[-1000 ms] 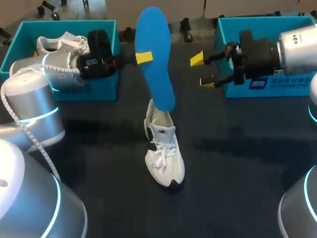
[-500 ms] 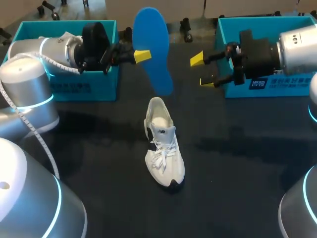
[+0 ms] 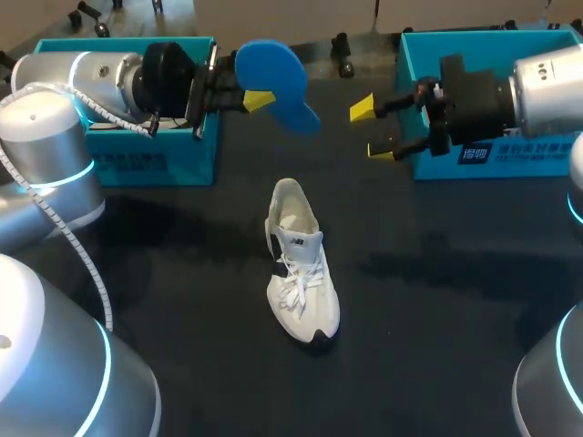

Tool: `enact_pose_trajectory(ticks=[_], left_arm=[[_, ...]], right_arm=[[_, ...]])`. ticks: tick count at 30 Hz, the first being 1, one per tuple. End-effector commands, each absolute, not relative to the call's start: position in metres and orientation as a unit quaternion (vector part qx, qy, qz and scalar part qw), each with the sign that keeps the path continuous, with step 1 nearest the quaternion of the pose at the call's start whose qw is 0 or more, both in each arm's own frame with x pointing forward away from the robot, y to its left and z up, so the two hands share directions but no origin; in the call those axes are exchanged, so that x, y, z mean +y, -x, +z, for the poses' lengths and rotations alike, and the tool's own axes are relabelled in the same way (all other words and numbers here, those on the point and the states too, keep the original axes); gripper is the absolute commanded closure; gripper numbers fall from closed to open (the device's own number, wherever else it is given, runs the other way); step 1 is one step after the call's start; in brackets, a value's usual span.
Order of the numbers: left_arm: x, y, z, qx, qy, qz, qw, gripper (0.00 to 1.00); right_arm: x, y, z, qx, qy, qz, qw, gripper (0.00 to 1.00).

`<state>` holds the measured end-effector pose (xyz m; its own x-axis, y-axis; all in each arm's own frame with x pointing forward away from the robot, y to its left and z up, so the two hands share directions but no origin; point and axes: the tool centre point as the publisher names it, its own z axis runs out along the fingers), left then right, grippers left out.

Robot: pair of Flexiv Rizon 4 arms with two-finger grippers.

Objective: Take the shoe out of the shoebox, open the shoe tongue, remove and reinsert the insole, then place the shoe into the shoebox

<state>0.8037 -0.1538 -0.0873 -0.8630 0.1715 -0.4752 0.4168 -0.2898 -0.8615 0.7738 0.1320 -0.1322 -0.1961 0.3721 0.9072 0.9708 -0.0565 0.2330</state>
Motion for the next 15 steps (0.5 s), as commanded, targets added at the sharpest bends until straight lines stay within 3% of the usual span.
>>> enact_pose_trajectory(ticks=[1, 15], left_arm=[[-0.152, -0.801, -0.093, 0.512, -0.413, -0.706, 0.262, 1.0], [-0.148, -0.814, -0.099, 0.371, -0.627, -0.494, 0.474, 1.0]], right_arm=[[0.134, -0.774, -0.133, -0.61, 0.551, -0.475, 0.314, 0.0], [0.134, -0.774, -0.133, -0.61, 0.551, -0.475, 0.314, 0.0]])
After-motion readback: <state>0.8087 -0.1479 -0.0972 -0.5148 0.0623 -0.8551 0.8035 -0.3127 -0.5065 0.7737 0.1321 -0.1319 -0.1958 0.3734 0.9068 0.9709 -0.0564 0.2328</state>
